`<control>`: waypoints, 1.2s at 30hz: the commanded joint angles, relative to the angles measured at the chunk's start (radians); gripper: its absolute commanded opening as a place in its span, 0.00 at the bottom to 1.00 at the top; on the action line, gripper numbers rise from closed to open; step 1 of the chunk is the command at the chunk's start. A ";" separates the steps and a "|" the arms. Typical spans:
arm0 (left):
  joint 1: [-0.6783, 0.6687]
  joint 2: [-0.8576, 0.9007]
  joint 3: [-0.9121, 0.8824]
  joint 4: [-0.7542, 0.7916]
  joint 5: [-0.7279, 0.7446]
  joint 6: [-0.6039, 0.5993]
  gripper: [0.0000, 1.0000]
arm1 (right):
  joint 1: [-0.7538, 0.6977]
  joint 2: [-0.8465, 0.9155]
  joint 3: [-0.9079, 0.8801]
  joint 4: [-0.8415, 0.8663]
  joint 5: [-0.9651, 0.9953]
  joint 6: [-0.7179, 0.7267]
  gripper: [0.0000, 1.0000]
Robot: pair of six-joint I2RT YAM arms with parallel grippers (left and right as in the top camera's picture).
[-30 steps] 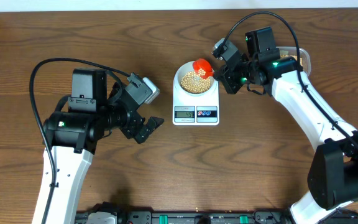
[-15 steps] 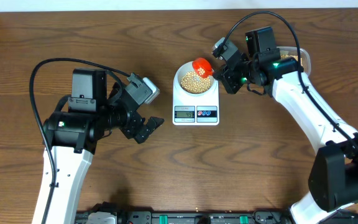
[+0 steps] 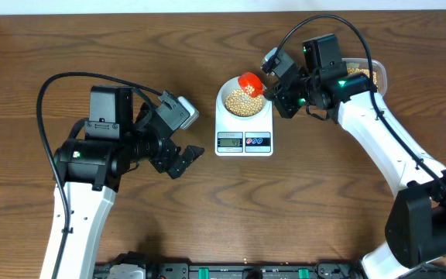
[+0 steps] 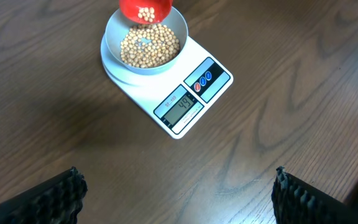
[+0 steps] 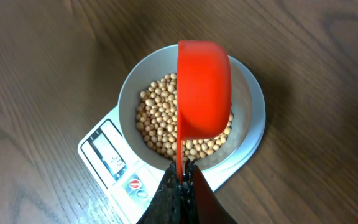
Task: Scoop item into bowl and weigh 50g on scale
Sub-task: 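Hold the red scoop over the bowl, shaking out a few soybeans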
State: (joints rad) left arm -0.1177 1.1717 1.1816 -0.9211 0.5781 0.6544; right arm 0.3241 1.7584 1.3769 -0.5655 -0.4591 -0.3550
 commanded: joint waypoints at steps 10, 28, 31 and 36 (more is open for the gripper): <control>0.005 0.001 0.031 -0.006 0.016 -0.004 0.98 | 0.011 -0.021 -0.018 -0.010 0.021 -0.012 0.01; 0.005 0.001 0.031 -0.006 0.016 -0.005 0.98 | 0.013 -0.046 -0.020 0.012 0.011 -0.005 0.01; 0.005 0.001 0.031 -0.006 0.016 -0.004 0.98 | 0.013 -0.039 -0.026 0.005 0.002 -0.004 0.01; 0.005 0.001 0.031 -0.006 0.016 -0.004 0.98 | 0.013 -0.043 -0.025 0.023 -0.004 -0.001 0.01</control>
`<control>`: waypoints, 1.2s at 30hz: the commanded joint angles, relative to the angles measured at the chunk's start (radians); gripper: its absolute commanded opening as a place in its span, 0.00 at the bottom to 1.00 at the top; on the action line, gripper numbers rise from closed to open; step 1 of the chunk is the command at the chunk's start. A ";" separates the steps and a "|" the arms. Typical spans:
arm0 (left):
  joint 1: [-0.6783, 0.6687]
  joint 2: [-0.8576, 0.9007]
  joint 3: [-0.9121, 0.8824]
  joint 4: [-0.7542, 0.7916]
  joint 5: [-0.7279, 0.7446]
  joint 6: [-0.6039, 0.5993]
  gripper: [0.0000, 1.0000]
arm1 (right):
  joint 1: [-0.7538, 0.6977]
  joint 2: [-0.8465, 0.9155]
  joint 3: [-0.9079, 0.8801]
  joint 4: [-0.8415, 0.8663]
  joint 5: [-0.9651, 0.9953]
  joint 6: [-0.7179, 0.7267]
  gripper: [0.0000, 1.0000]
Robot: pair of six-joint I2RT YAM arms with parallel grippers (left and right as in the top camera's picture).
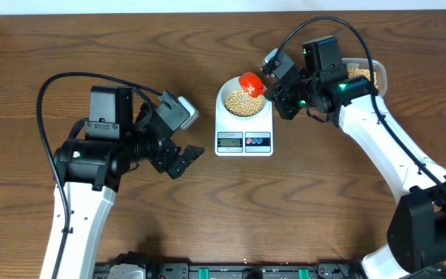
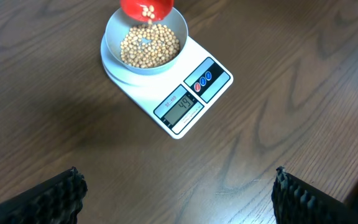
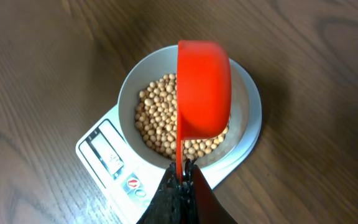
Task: Scoop item into bowl and weigh 50g on scale
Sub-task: 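Hold the red scoop over the bowl, shaking out a few soybeans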
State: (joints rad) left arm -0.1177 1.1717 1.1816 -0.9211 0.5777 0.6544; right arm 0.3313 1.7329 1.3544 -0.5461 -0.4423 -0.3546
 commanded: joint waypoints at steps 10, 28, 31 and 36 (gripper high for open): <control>0.005 0.001 0.031 -0.006 0.017 -0.004 0.98 | 0.006 -0.018 -0.002 0.004 -0.020 0.007 0.01; 0.005 0.001 0.031 -0.006 0.017 -0.004 0.98 | 0.004 -0.012 -0.023 0.014 -0.022 0.051 0.01; 0.005 0.001 0.031 -0.006 0.017 -0.004 0.98 | 0.004 -0.016 -0.021 0.023 -0.036 0.051 0.01; 0.005 0.001 0.031 -0.006 0.017 -0.004 0.98 | 0.003 -0.020 -0.021 0.027 -0.039 0.051 0.01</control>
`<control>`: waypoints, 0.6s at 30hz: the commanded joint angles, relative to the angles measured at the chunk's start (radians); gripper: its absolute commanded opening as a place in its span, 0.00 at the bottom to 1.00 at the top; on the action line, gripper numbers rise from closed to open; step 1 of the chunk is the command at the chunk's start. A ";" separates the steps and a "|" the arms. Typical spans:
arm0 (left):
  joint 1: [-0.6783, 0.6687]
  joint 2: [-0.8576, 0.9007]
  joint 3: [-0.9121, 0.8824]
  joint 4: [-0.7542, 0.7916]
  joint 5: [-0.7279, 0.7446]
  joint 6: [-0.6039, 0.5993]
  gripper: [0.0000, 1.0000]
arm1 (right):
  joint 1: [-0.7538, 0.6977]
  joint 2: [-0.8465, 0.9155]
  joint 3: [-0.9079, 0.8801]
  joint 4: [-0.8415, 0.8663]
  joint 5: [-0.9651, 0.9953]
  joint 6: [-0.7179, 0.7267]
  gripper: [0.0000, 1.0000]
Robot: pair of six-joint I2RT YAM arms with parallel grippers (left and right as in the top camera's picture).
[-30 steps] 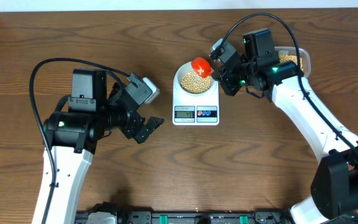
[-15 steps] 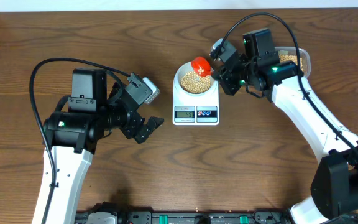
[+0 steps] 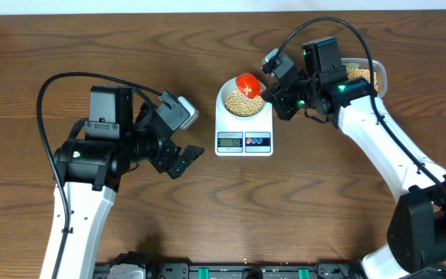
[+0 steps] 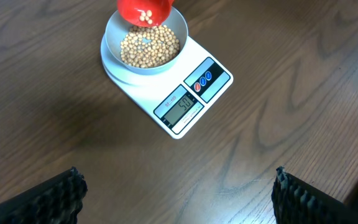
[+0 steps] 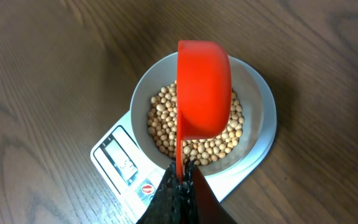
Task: Scoop item into bowl and weigh 50g on scale
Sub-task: 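Hold the red scoop over the bowl, shaking out a few soybeans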
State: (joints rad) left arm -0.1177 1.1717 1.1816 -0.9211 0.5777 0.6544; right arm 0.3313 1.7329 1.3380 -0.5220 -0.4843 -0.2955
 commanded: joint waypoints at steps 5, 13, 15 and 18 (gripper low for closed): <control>0.005 0.001 0.031 -0.006 0.017 -0.005 0.98 | 0.003 -0.020 -0.005 0.003 -0.002 -0.006 0.01; 0.005 0.001 0.031 -0.006 0.017 -0.004 0.98 | 0.003 -0.020 -0.005 0.003 -0.005 0.004 0.01; 0.005 0.001 0.031 -0.006 0.017 -0.005 0.98 | 0.003 -0.020 -0.005 0.003 -0.005 0.005 0.01; 0.005 0.001 0.031 -0.006 0.017 -0.004 0.98 | 0.003 -0.020 -0.005 0.003 -0.008 0.019 0.01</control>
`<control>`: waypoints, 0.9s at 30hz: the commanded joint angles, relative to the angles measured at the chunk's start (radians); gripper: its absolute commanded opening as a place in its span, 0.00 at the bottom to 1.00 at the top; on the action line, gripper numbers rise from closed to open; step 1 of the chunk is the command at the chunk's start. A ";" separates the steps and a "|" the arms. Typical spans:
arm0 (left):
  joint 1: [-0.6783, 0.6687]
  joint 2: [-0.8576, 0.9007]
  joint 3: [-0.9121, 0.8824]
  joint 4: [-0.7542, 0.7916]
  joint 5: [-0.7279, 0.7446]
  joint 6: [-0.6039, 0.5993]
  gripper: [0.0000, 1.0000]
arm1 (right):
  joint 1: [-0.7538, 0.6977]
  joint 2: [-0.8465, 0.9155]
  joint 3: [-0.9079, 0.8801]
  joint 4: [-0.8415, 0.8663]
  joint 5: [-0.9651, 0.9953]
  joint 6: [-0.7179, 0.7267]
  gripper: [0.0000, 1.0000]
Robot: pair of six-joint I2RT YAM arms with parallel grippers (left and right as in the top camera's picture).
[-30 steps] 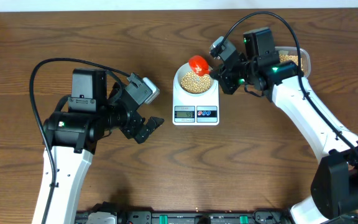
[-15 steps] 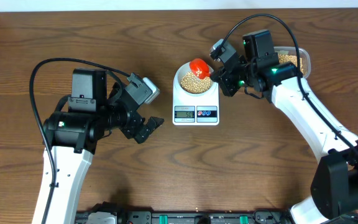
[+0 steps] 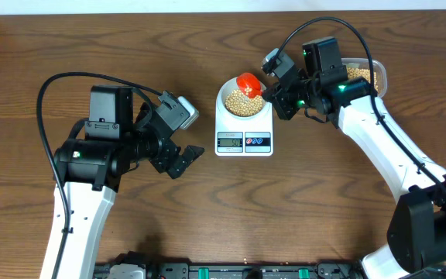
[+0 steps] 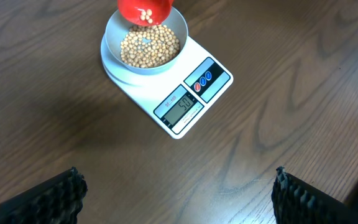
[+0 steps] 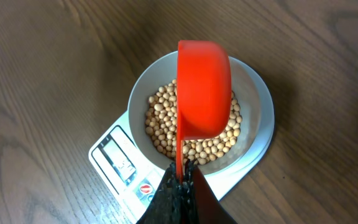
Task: Scoop item into bowl and weigh 50g on scale
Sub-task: 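Hold the red scoop over the bowl, shaking out a few soybeans, then carry the red scoop with the right gripper back to the tub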
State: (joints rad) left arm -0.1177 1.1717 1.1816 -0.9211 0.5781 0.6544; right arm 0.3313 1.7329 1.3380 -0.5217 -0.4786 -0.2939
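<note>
A white scale [image 3: 244,128] stands mid-table with a grey bowl [image 5: 253,106] of soybeans [image 4: 149,47] on its platform. Its display [image 4: 179,106] shows digits that look like 50. My right gripper [image 5: 180,171] is shut on the thin handle of a red scoop [image 5: 202,87], which hangs tipped on its side above the bowl with a few beans still inside [image 4: 145,14]. Left of the scale my left gripper [image 4: 176,196] hovers open over bare wood, holding nothing.
A clear container of soybeans [image 3: 362,75] sits at the back right, partly behind my right arm. Dark wooden tabletop [image 3: 308,201] surrounds the scale. A black rail [image 3: 231,271] runs along the front edge.
The right wrist view has shifted very slightly over the bowl. The scoop, scale reading and left arm look unchanged.
The red scoop hung tipped over the bowl and the display read about 49. It stayed so at the second moment with fewer beans in the scoop. By the last earlier moment the display read about 50, as now. My left gripper has stayed open throughout.
</note>
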 commanded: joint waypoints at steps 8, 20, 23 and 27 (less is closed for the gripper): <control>0.005 0.001 0.031 -0.006 0.016 -0.004 0.98 | 0.003 -0.020 -0.005 0.004 -0.027 0.018 0.01; 0.005 0.001 0.031 -0.006 0.016 -0.004 0.98 | -0.074 -0.026 -0.005 0.014 -0.166 0.107 0.01; 0.005 0.001 0.031 -0.006 0.016 -0.004 0.98 | -0.112 -0.035 -0.005 0.013 -0.179 0.107 0.01; 0.005 0.001 0.031 -0.006 0.016 -0.004 0.98 | -0.171 -0.064 -0.005 0.009 -0.179 0.107 0.01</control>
State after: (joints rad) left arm -0.1177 1.1717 1.1816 -0.9211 0.5777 0.6544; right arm 0.2066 1.7283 1.3380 -0.5114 -0.6220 -0.2058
